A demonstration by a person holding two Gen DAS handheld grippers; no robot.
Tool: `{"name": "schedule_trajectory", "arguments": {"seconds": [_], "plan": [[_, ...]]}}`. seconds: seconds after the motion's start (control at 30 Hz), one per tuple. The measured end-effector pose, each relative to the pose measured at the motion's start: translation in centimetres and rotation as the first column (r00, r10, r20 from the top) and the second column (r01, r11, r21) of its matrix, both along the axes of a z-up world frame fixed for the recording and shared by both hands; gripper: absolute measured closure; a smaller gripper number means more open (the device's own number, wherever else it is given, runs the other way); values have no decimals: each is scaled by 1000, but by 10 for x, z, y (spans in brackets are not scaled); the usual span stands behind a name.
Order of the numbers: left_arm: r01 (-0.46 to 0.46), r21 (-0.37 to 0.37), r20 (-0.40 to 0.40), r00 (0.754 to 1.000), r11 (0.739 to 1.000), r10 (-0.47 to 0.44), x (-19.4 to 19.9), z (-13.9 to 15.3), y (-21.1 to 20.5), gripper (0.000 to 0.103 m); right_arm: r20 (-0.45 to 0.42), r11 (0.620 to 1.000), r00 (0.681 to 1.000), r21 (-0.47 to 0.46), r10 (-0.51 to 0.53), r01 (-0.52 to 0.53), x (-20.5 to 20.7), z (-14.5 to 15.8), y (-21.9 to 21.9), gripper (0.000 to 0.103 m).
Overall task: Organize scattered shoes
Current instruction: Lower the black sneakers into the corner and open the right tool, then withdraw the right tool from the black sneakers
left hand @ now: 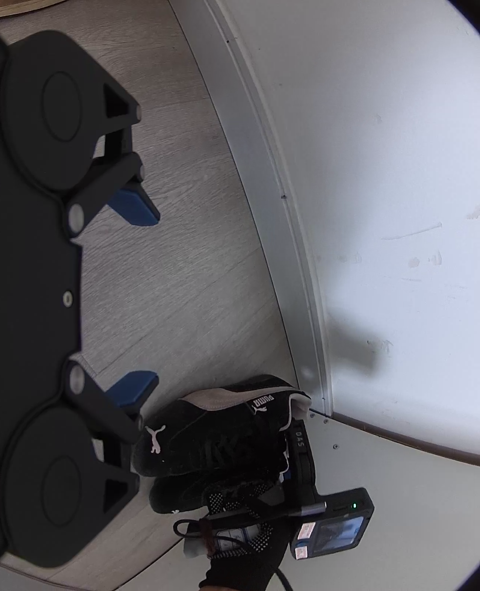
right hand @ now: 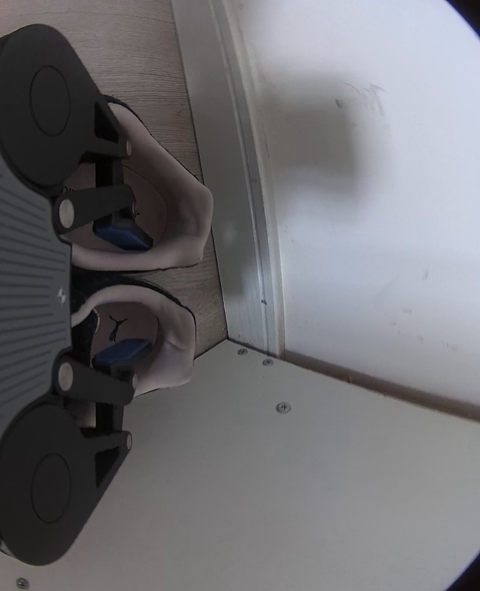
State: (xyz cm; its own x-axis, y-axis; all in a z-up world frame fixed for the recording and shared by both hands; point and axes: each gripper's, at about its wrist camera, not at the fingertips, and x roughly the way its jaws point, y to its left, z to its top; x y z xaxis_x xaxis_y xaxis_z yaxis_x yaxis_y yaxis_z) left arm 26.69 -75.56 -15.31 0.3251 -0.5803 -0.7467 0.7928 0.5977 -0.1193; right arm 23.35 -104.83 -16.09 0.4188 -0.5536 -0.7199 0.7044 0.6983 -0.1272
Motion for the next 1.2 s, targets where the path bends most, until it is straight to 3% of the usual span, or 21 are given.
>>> {"name": "schedule_trajectory", "arguments": {"seconds": [0.07, 0.2, 0.27, 0.3, 0.33, 0.37, 0.4, 0.47, 0.57, 0.67, 0.73, 1.0, 1.2], "plan": [[-7, -5, -4, 1000, 1000, 7, 1, 1, 2, 17, 30, 999, 999, -43, -12, 13, -11, 11, 9, 21], [-25, -23, -30, 999, 999, 24, 2, 4, 9, 17, 121, 983, 993, -184, 13, 10, -39, 33, 52, 25], [-30, -32, -39, 999, 999, 29, 2, 6, 15, 17, 183, 992, 981, -120, 68, -46, -51, 34, 77, 50], [-34, -37, -36, 999, 999, 33, 2, 8, 19, 17, 215, 993, 972, -89, 94, -76, -57, 34, 90, 67], [-38, -41, -32, 999, 998, 37, 2, 9, 22, 17, 247, 993, 962, -57, 118, -107, -63, 34, 103, 93], [-43, -43, -33, 999, 998, 41, 2, 11, 25, 17, 264, 989, 956, 27, 131, -143, -65, 25, 115, 102], [-49, -45, -36, 998, 998, 47, 2, 12, 28, 17, 281, 978, 949, 107, 143, -179, -67, 16, 126, 103], [-56, -49, -43, 998, 997, 54, 3, 14, 34, 17, 268, 958, 947, 172, 177, -228, -66, -4, 143, 103], [-66, -48, -37, 997, 997, 64, 3, 15, 41, 17, 193, 945, 957, 207, 215, -254, -64, -32, 164, 103], [-78, -43, -44, 996, 996, 76, 2, 13, 47, 17, 150, 959, 974, 202, 168, -196, -69, -43, 165, 103], [-82, -40, -48, 996, 996, 80, 2, 12, 50, 17, 171, 958, 976, 230, 136, -174, -77, -45, 155, 103], [-77, -50, -59, 995, 996, 74, -1, 11, 60, 17, 147, 962, 979, 214, 139, -169, -81, -46, 148, 103], [-82, -49, -53, 995, 995, 79, 0, 13, 69, 17, 136, 977, 991, 207, 15, -44, -99, -45, 135, 103]]}}
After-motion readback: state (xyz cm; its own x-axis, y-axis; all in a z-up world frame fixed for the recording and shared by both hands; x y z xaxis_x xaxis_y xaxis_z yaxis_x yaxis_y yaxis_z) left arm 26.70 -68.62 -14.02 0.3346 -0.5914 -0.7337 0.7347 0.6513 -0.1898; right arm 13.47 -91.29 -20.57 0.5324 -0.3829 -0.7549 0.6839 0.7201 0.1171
